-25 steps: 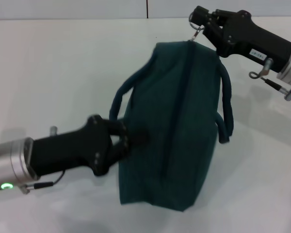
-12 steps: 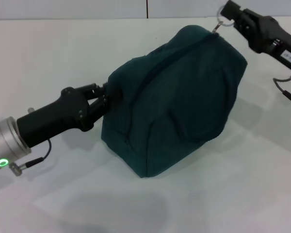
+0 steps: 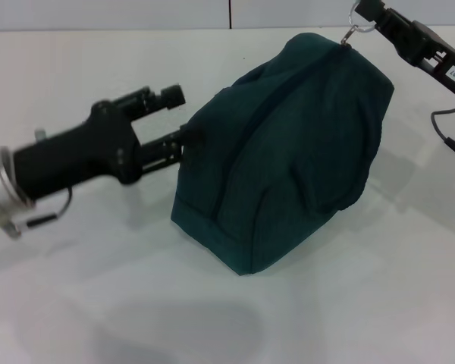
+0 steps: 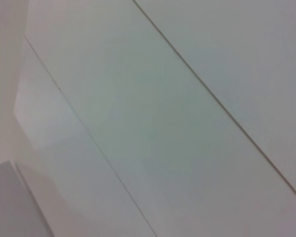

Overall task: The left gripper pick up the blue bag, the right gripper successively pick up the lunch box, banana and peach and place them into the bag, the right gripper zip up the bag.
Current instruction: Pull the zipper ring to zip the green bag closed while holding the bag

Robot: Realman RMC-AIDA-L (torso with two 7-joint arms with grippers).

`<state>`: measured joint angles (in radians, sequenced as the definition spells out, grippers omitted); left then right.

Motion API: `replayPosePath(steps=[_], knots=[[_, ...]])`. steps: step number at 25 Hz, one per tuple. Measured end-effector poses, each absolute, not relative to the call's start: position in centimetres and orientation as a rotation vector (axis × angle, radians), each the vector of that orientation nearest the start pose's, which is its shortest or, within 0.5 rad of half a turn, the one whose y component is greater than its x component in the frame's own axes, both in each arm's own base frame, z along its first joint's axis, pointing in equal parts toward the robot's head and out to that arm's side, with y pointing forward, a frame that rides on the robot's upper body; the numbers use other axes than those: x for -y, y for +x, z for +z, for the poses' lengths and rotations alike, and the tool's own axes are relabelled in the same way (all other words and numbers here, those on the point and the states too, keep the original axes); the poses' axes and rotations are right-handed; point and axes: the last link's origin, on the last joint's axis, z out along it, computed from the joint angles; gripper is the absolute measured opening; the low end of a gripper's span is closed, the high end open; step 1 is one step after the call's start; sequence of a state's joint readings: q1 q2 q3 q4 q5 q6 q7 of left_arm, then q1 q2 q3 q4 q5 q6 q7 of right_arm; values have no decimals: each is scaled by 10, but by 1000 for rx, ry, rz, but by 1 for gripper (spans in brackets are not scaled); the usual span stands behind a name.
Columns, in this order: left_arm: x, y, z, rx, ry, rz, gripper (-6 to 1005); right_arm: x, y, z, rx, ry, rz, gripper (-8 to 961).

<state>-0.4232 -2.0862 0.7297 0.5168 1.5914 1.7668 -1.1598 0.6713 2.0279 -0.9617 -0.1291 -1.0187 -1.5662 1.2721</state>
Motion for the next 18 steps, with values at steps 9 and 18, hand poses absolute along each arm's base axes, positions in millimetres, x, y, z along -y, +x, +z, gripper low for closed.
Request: replayPosePath(steps=[9, 18], knots=[[-359, -166, 54, 556, -2720, -822, 702, -364, 211, -1, -892, -2159, 1590, 117], [-350, -56, 37, 564, -2875, -339, 755, -364, 212, -2, -900, -2158, 1584, 122]])
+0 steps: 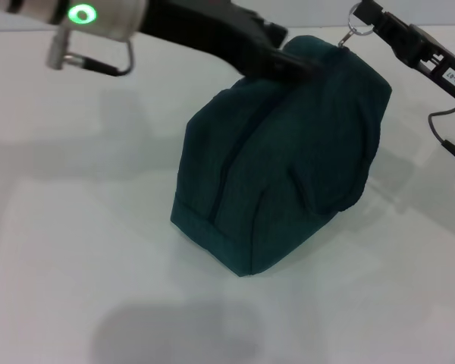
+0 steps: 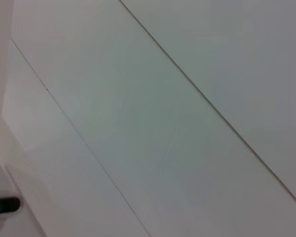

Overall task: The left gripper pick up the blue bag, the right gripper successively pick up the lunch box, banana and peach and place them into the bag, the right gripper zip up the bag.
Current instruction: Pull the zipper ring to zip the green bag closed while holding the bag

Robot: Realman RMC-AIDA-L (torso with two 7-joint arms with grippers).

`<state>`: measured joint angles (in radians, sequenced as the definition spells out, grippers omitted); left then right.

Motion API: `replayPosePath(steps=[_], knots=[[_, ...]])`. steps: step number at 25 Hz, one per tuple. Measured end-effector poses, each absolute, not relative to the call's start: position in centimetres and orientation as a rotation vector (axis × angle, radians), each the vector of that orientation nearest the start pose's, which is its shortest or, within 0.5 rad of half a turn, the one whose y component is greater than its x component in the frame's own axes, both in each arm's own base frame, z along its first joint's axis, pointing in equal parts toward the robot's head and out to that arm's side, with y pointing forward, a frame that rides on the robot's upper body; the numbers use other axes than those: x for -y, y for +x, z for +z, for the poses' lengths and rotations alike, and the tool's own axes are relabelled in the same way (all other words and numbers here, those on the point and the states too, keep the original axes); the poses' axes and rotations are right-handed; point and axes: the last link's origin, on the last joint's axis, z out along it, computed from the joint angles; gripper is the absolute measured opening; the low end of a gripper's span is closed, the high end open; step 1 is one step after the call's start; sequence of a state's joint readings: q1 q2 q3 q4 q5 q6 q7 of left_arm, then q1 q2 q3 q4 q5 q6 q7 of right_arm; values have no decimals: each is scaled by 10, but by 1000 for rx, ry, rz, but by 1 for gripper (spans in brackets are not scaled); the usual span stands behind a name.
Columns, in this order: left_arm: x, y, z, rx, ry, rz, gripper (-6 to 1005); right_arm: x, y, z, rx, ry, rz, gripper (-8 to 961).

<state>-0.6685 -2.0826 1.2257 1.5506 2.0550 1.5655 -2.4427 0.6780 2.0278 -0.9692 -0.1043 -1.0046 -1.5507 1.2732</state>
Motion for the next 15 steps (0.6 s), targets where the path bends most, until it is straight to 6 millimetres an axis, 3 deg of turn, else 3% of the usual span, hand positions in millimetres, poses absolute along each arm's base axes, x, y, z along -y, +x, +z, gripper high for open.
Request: replayPosePath(steps=[3, 15], knots=[[-348, -51, 29, 577, -2881, -287, 755, -363, 212, -2, -900, -2163, 1581, 124], [-352, -61, 7, 564, -2814, -117, 753, -362, 210, -4, -894, -2186, 1577, 130]])
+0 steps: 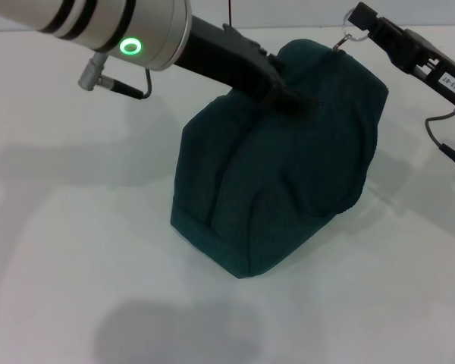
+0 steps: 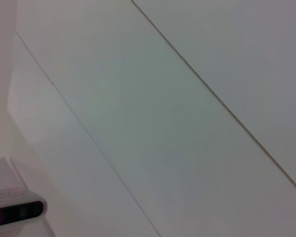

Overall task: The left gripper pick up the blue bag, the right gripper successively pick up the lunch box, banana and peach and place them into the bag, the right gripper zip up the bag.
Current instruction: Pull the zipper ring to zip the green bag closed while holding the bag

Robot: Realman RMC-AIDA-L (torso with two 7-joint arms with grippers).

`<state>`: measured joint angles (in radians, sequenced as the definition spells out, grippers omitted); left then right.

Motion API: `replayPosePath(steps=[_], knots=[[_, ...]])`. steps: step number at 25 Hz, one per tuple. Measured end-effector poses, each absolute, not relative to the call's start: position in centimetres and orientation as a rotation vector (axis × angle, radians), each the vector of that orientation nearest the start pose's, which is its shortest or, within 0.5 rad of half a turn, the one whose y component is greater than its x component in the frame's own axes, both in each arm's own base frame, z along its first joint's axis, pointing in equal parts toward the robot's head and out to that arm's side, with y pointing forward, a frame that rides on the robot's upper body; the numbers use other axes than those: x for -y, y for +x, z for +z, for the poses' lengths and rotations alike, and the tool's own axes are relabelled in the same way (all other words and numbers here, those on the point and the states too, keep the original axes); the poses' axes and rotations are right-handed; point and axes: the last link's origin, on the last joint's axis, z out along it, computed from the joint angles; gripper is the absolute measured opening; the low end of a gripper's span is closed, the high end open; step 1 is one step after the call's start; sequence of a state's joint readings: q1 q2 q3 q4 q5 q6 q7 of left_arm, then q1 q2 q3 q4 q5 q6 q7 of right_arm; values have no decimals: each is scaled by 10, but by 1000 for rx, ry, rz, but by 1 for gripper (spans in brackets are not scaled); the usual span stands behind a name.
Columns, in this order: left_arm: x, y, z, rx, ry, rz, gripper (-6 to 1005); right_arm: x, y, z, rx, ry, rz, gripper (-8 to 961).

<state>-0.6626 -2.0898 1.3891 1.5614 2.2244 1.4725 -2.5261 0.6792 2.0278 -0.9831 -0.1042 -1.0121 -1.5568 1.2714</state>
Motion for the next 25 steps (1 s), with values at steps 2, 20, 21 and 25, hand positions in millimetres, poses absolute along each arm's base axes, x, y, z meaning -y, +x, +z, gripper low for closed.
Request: replayPosePath(steps=[2, 20, 21, 25], knots=[[-351, -62, 7, 571, -2814, -115, 750, -362, 210, -5, -894, -2187, 1578, 131], [-349, -67, 3, 502, -2820, -76, 186, -361, 213, -6, -921, -2174, 1578, 141], [-349, -68, 3, 496, -2822, -76, 143, -361, 213, -6, -921, -2172, 1578, 141], [-348, -67, 3, 485, -2825, -84, 66, -360, 215, -5, -927, -2163, 1576, 143]])
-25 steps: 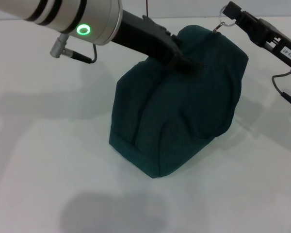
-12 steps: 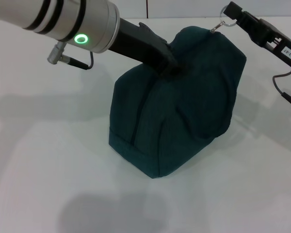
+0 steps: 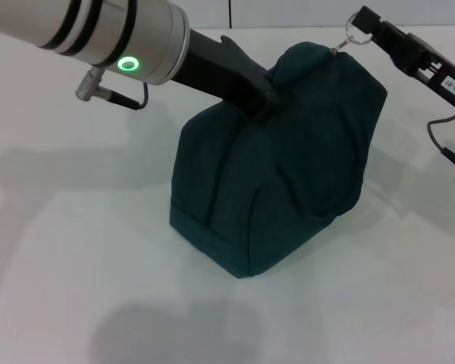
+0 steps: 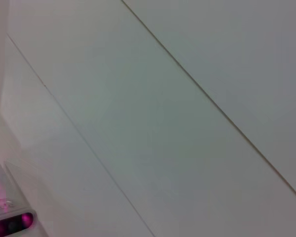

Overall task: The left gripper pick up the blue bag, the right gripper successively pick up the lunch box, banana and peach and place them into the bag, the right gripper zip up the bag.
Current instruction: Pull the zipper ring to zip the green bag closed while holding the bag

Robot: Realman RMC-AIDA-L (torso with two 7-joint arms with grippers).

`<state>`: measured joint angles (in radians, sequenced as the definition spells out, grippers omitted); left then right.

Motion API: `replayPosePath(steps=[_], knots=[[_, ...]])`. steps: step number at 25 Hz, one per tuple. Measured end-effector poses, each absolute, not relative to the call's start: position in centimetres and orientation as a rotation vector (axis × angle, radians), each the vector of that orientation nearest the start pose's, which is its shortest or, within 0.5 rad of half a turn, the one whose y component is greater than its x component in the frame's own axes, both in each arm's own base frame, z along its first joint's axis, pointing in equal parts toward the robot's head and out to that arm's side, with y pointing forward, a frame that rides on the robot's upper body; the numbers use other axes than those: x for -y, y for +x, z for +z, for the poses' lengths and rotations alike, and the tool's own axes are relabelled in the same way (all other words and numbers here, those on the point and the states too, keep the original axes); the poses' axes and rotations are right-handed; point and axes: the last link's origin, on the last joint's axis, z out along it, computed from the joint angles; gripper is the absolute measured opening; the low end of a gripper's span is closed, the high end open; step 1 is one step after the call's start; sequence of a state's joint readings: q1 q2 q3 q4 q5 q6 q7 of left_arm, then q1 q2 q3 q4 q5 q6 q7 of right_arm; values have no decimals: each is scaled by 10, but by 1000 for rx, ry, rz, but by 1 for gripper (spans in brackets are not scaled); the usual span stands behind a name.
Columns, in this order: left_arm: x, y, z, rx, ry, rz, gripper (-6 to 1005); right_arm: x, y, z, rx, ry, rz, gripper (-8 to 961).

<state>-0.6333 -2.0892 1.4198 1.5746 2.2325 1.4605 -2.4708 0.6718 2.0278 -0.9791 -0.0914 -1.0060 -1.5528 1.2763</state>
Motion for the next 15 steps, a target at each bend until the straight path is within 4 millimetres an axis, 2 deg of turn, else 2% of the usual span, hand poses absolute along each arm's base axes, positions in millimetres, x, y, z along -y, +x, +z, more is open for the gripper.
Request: replayPosePath(steps=[5, 15], knots=[[-346, -64, 6, 468, -2820, -98, 42, -361, 220, -6, -947, -2141, 1552, 146], [-341, -57, 16, 424, -2825, -167, 42, -371, 250, -14, -1080, -2034, 1349, 151]])
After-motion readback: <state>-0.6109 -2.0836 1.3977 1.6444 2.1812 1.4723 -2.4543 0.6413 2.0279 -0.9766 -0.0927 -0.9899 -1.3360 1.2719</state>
